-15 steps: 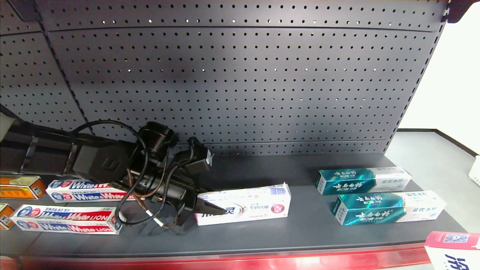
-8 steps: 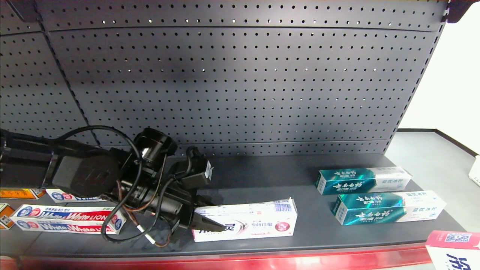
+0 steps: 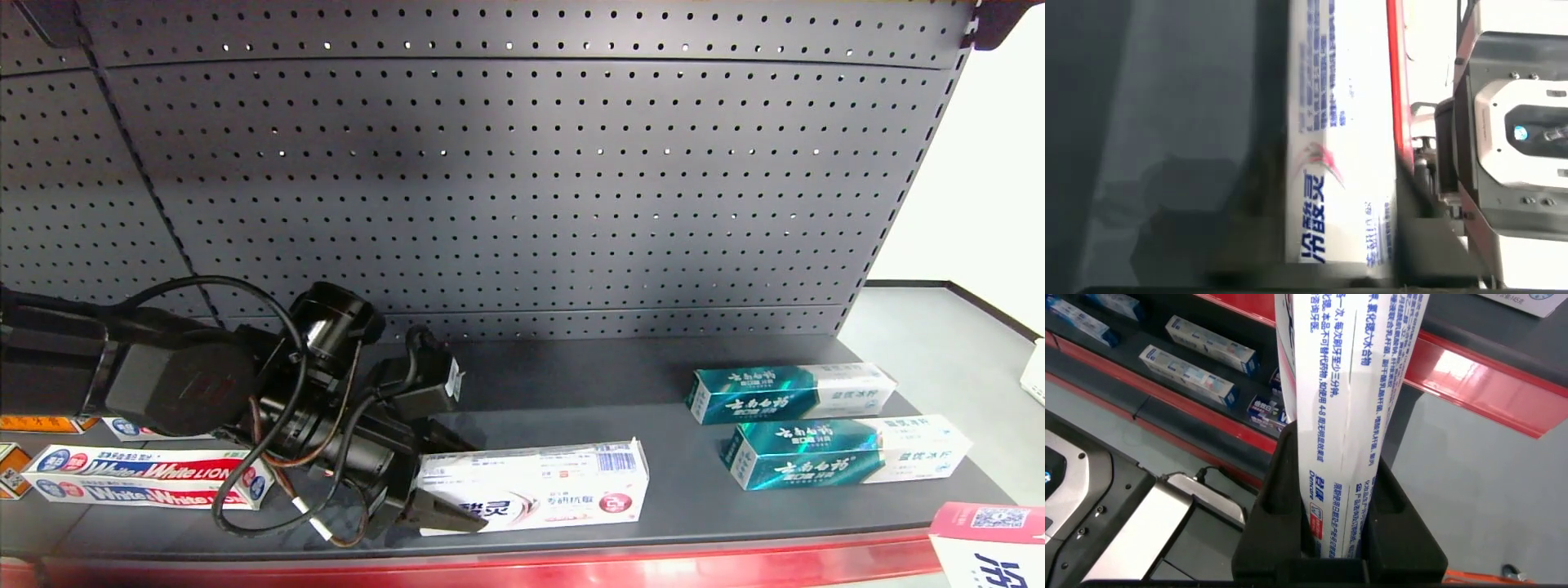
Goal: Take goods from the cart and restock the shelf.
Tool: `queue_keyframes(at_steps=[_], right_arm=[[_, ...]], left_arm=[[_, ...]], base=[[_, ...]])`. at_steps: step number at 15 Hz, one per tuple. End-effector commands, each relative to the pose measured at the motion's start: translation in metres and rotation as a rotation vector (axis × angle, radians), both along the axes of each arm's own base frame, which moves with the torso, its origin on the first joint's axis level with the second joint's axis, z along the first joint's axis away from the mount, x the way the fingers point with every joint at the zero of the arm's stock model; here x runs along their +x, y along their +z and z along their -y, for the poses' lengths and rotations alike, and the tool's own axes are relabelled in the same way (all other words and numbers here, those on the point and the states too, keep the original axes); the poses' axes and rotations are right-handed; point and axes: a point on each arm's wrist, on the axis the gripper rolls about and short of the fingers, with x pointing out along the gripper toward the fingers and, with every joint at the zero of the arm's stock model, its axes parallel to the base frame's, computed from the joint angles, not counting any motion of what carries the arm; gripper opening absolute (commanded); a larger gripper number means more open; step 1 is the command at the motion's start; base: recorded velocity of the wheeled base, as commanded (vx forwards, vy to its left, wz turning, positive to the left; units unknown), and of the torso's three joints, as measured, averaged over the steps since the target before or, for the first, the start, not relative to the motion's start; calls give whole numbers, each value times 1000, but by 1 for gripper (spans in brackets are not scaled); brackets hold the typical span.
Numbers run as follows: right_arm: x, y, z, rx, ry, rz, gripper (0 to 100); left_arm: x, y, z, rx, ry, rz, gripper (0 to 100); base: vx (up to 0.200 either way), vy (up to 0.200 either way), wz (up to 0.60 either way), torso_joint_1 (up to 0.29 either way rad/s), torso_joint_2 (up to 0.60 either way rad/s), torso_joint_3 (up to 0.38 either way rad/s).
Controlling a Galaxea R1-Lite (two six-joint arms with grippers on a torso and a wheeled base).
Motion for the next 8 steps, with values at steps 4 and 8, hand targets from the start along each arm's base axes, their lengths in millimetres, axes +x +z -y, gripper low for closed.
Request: queue_keyframes(at_steps=[4,8], right_arm=[[0,0,0,0,2,-1,0],[0,-1,0,-2,2,-4,0]], left_arm=[[0,0,0,-2,-1,3,100],[-4,11,-3,-18,2,35,100]], base=[[0,0,0,0,0,0],[0,0,0,0,0,0]])
